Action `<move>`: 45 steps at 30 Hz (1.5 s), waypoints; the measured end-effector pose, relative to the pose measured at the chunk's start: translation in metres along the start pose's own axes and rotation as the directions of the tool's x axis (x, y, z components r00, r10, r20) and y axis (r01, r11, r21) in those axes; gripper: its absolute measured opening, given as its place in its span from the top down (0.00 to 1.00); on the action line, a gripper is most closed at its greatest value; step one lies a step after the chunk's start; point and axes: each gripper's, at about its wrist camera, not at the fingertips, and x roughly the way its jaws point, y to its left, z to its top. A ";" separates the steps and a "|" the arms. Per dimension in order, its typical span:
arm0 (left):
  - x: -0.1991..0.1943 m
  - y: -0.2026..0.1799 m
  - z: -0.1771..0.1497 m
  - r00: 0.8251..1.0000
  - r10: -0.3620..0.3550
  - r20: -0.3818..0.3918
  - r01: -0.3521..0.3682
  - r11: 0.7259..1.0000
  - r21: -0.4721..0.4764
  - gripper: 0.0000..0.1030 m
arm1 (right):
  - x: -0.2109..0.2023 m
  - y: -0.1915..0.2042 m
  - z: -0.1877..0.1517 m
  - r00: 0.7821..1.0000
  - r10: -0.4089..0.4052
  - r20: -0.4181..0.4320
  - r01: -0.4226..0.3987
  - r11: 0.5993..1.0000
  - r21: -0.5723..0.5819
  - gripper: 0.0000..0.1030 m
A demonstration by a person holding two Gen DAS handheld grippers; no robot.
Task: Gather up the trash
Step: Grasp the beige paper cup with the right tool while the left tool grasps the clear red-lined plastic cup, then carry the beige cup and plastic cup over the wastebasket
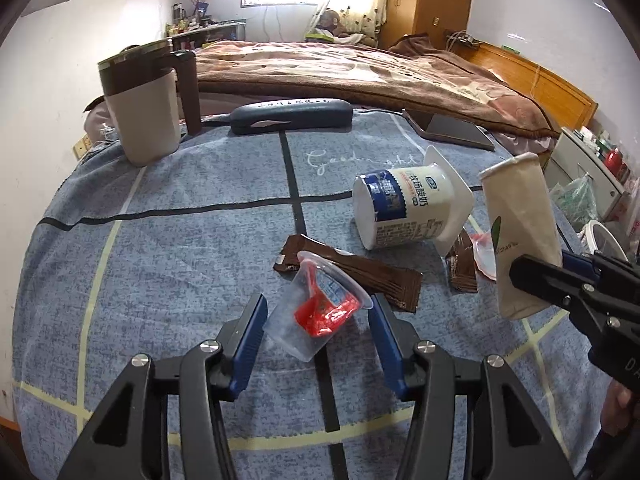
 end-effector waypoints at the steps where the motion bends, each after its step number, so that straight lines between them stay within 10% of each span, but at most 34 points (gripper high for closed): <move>1: -0.002 -0.001 0.000 1.000 -0.001 0.007 0.001 1.000 -0.004 0.47 | -0.001 0.000 0.000 1.000 0.001 0.004 -0.001 1.000 0.001 0.72; 45: -0.096 -0.178 0.005 0.973 -0.159 0.170 0.136 0.981 0.139 0.47 | -0.136 -0.107 -0.036 0.969 -0.154 0.193 0.123 0.979 0.165 0.72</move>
